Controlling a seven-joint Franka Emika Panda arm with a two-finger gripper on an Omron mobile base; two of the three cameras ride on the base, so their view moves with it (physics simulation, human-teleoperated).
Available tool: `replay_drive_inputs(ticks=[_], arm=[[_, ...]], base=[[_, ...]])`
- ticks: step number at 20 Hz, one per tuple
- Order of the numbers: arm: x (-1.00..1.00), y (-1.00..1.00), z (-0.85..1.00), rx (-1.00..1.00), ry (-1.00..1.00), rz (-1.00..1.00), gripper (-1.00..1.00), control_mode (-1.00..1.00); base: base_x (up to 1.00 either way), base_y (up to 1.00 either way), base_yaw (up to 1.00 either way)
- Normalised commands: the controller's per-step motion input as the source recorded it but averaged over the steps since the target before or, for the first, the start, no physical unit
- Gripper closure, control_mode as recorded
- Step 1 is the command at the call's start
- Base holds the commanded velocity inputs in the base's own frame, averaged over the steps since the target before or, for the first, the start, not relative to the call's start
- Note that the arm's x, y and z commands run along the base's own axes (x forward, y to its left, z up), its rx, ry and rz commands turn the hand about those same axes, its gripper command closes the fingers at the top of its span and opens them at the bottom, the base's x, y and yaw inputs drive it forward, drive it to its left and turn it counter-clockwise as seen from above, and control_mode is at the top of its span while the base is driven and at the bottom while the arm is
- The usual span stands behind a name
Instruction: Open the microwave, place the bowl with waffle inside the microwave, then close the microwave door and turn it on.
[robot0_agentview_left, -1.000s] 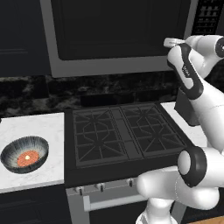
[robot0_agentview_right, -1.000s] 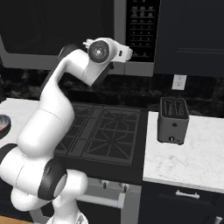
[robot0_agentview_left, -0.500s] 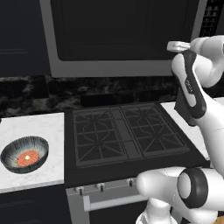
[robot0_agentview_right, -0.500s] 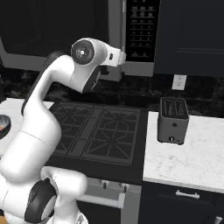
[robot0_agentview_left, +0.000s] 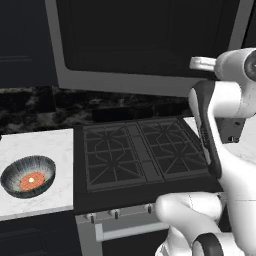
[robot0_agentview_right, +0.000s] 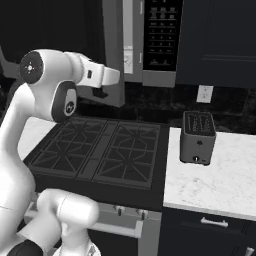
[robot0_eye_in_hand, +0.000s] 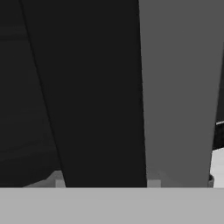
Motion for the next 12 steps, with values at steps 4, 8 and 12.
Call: replay_drive_inputs(ticks=[4, 8, 12], arm=[[-1.00, 0.31, 0.14, -0.12, 0.02, -0.16, 1.00, -1.00], [-1.00, 0.45, 0.09, -0.13, -0.01, -0.16, 1.00, -1.00], [-1.00, 0.47, 0.04, -0.11, -0.11, -0.18, 1.00, -1.00]], base=[[0.00, 0.00, 0.00], [0.00, 0.00, 0.00], [0.00, 0.00, 0.00]])
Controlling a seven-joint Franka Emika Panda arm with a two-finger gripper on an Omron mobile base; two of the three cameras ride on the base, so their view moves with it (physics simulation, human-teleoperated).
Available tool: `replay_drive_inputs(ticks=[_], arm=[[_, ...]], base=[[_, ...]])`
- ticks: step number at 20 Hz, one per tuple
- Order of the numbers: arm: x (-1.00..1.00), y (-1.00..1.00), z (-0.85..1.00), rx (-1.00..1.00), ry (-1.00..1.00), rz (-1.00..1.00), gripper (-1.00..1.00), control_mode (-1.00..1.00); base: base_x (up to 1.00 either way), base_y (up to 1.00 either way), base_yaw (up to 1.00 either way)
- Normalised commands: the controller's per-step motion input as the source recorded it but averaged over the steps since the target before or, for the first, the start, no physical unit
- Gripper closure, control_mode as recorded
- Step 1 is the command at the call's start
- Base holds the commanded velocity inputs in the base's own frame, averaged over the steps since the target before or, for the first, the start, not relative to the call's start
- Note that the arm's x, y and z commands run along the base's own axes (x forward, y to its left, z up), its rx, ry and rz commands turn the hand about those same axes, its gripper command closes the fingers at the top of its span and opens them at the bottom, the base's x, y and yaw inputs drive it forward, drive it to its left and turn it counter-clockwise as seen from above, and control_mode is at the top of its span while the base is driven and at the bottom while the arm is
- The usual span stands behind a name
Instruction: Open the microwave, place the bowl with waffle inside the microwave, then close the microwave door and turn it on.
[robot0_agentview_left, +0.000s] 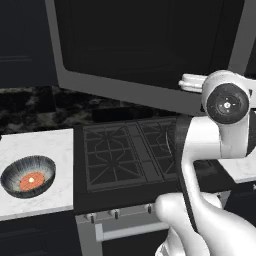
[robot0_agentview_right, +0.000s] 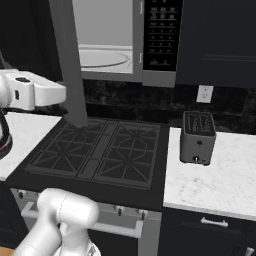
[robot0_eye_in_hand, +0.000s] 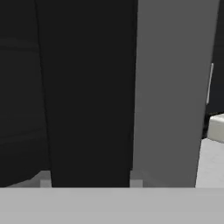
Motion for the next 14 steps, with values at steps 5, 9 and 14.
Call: replay_drive_inputs(ticks=[5, 9, 14], arm=[[-0.88, 0.52, -0.01, -0.11, -0.16, -0.17, -1.00, -1.00], [0.16, 0.12, -0.10, 0.00, 0.00, -0.08, -1.00, -1.00], [0.07, 0.06, -0.01, 0.00, -0.06, 0.00, -1.00, -1.00]], base=[[0.00, 0.00, 0.00], [0.00, 0.00, 0.00], [0.00, 0.00, 0.00]])
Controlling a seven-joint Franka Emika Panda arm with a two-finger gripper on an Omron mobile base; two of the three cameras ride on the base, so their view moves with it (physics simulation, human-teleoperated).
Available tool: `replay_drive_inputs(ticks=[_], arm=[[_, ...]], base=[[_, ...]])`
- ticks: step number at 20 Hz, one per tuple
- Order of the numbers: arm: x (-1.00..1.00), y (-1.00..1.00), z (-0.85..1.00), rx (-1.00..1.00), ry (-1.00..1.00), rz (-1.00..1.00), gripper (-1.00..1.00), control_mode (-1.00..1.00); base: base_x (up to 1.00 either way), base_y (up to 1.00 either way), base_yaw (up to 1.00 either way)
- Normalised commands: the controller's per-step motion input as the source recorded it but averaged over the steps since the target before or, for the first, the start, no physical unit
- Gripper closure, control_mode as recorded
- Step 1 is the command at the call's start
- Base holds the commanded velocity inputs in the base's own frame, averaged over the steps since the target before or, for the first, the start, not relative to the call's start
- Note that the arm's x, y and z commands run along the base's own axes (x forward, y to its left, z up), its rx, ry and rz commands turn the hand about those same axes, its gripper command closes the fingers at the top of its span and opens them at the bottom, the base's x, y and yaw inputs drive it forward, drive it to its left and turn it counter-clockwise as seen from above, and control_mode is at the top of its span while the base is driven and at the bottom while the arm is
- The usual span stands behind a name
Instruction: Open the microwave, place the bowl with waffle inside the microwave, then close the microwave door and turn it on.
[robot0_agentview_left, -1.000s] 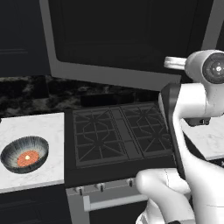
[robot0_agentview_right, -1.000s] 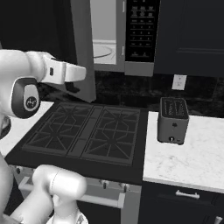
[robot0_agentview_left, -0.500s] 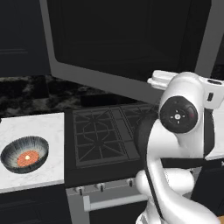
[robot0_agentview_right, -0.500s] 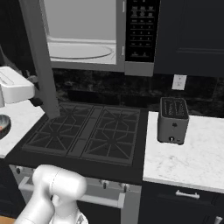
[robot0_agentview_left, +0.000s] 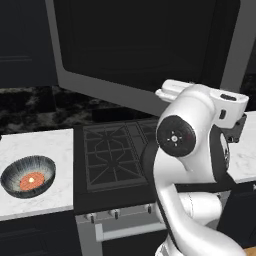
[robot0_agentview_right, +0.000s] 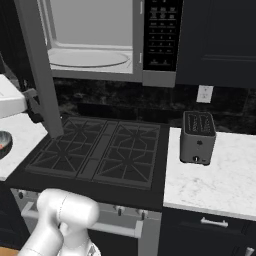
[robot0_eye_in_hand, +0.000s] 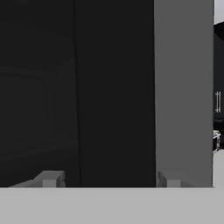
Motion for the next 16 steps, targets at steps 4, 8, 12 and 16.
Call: replay_drive_inputs(ticks=[4, 8, 12, 16], arm=[[-0.37, 0.15, 0.02, 0.00, -0.24, -0.01, -1.00, -1.00], [-0.67, 0.00, 0.22, 0.09, -0.06, -0.16, -1.00, -1.00], [-0.67, 0.00, 0.32, 0.04, 0.01, -0.05, -1.00, -1.00], [-0.31, -0.27, 0.04, 0.04, 0.04, 0.29, -1.00, -1.00]], base=[[0.00, 0.00, 0.00], [0.00, 0.00, 0.00], [0.00, 0.00, 0.00], [0.00, 0.00, 0.00]])
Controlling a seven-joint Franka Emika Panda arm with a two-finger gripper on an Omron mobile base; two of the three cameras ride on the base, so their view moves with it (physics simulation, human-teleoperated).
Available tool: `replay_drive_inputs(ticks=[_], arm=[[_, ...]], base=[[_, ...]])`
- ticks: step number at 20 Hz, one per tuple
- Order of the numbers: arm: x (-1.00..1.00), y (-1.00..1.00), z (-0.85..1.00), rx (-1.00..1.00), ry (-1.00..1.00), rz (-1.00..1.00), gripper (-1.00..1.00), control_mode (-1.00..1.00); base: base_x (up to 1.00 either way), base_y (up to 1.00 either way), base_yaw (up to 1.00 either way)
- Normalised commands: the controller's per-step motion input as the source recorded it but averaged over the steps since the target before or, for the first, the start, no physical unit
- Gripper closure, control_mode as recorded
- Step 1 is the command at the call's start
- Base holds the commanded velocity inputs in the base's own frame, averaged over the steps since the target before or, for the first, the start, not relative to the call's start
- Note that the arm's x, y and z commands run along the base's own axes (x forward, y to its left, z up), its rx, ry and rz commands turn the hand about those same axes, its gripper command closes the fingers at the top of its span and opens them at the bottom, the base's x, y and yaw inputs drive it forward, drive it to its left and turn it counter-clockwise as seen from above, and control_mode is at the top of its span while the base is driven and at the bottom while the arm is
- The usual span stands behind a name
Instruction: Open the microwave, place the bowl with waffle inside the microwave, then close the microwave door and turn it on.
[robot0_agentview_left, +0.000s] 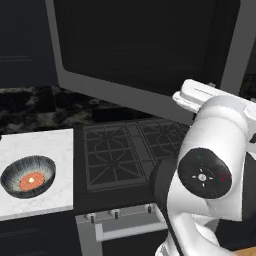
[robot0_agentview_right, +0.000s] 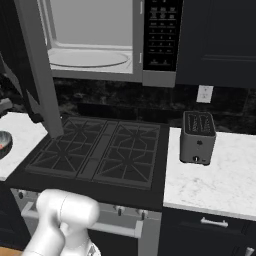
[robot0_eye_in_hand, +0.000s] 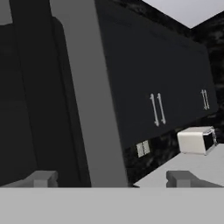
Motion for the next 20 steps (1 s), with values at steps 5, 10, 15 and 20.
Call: replay_drive_inputs(ticks=[5, 10, 15, 20], arm=[[-0.09, -0.58, -0.01, 0.24, 0.06, 0.61, -1.00, -1.00], [-0.12, -0.98, -0.02, 0.37, -0.02, 0.43, -1.00, -1.00], [0.00, -0.71, -0.20, 0.32, 0.00, 0.56, -1.00, -1.00], [0.20, -0.29, -0.32, 0.17, 0.00, 0.80, -1.00, -1.00]], base=[[0.00, 0.00, 0.00], [0.00, 0.00, 0.00], [0.00, 0.00, 0.00], [0.00, 0.00, 0.00]])
